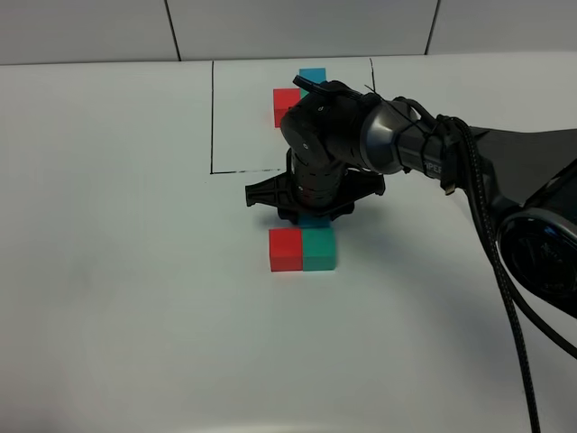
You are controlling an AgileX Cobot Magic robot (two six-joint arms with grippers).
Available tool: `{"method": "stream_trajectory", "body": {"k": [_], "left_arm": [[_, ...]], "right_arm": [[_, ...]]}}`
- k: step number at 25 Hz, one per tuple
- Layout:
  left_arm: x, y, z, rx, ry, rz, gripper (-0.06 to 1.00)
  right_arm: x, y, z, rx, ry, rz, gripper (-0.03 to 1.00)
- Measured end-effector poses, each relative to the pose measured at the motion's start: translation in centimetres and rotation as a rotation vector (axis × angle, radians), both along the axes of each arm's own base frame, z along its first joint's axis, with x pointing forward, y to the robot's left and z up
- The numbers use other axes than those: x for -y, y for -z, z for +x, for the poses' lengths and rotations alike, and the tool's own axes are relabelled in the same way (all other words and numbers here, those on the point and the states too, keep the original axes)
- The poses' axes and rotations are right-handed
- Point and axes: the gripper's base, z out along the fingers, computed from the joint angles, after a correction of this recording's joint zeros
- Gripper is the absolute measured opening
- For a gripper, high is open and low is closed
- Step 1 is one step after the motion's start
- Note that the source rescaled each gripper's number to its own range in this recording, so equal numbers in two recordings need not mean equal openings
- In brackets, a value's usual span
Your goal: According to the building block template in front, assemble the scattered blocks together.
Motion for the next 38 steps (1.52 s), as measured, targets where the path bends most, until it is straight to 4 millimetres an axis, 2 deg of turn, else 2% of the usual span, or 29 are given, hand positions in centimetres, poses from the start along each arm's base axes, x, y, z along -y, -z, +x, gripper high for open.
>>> {"method": "stream_trajectory", "body": {"k": [38], "left_arm": [[0.0, 0.0, 0.0, 0.0, 0.0, -0.001, 0.95]], "right_arm": [[0.0, -0.01, 0.0, -0.001, 0.015, 0.004, 0.02]]}}
